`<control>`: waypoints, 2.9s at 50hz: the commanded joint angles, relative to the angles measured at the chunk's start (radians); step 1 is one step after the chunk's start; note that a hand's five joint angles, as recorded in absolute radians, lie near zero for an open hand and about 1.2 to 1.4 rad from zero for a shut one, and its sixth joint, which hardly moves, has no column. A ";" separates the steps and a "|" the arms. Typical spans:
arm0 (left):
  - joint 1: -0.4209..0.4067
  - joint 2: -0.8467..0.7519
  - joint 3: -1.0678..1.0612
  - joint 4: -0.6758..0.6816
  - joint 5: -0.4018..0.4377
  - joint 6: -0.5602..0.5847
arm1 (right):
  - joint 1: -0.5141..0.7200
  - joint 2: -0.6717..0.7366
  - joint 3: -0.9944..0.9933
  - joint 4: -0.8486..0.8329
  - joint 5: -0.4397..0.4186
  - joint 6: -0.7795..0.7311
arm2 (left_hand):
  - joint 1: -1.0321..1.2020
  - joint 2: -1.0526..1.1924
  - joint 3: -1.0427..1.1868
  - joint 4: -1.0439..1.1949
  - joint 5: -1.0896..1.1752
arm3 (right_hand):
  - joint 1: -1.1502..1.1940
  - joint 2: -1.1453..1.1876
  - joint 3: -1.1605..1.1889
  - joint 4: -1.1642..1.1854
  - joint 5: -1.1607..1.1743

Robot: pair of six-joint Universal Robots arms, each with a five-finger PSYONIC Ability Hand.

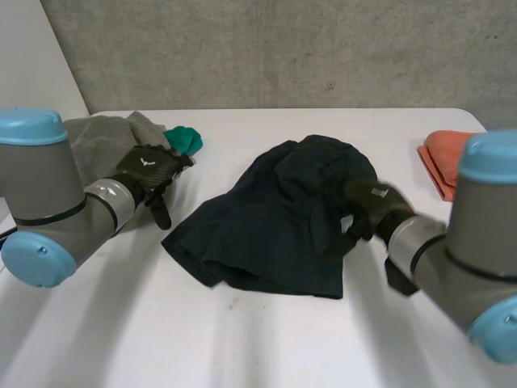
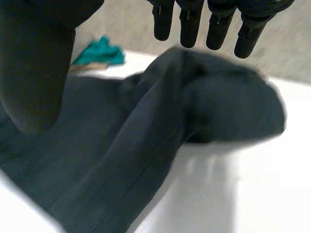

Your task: Fold the laundry.

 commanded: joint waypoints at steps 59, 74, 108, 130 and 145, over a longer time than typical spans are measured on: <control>-0.627 -0.366 0.398 -0.077 -0.513 -0.102 | -0.186 0.197 -0.586 -0.073 -0.297 -0.511 | -0.030 -0.029 -0.034 -0.022 -0.049 | 1.159 1.191 1.191 1.188 1.173; -0.618 -0.263 0.323 -0.020 -0.510 -0.290 | -0.154 -0.159 -0.310 0.056 -0.255 -0.375 | 0.299 0.300 0.294 0.306 0.280 | 1.159 1.191 1.191 1.188 1.173; -0.202 -0.295 0.430 0.041 -0.349 -0.160 | -0.032 -0.074 -0.035 -0.042 -0.171 -0.241 | 0.911 0.912 0.906 0.918 0.892 | 1.159 1.191 1.191 1.188 1.173; -0.285 0.128 -0.001 -0.187 -0.297 -0.509 | 0.047 -0.145 -0.152 -0.128 -0.051 -0.224 | -0.030 -0.029 -0.034 -0.022 -0.049 | 1.159 1.191 1.191 1.188 1.173; -0.257 -0.025 0.098 -0.270 -0.002 -0.941 | 0.125 -0.245 -0.109 -0.134 -0.025 -0.232 | -0.030 -0.029 -0.034 -0.022 -0.049 | 1.159 1.191 1.191 1.188 1.173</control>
